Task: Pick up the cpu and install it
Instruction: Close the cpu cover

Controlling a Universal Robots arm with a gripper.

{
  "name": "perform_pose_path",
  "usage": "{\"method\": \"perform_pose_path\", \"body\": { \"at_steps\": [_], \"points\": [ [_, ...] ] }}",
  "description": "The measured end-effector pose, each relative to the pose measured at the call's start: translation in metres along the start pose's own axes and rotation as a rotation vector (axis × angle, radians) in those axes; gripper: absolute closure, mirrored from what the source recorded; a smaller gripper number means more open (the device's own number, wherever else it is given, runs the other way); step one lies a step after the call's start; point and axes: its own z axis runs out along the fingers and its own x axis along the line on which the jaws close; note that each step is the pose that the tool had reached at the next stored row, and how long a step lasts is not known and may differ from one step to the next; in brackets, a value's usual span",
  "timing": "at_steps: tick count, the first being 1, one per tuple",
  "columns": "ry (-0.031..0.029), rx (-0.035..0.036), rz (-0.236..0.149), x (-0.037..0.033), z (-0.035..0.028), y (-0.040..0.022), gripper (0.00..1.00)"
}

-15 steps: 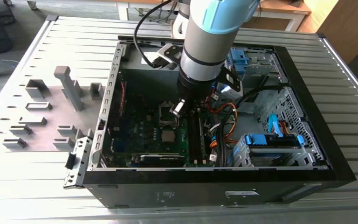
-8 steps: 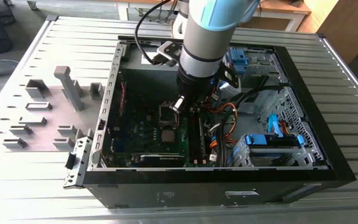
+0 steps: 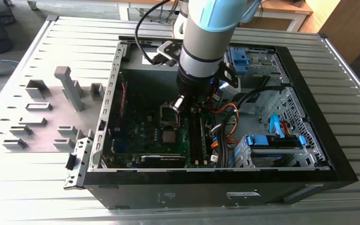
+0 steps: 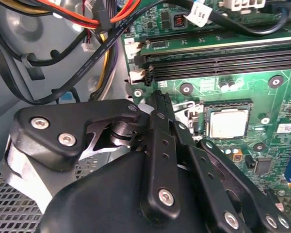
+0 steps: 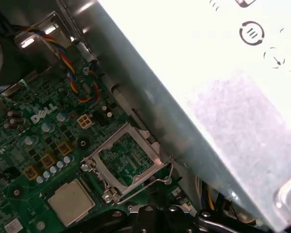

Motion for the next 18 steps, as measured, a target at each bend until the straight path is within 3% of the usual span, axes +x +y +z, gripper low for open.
{"method": "perform_pose_path", "body": {
  "at_steps": [8, 18],
  "points": [
    [-0.0107, -0.0080, -0.001, -0.0019, 0.0029, 0.0024, 0.89],
    [-0.0143, -0.0105, -0.001, -0.0044, 0.0054, 0.0059, 0.89]
  ]
}}
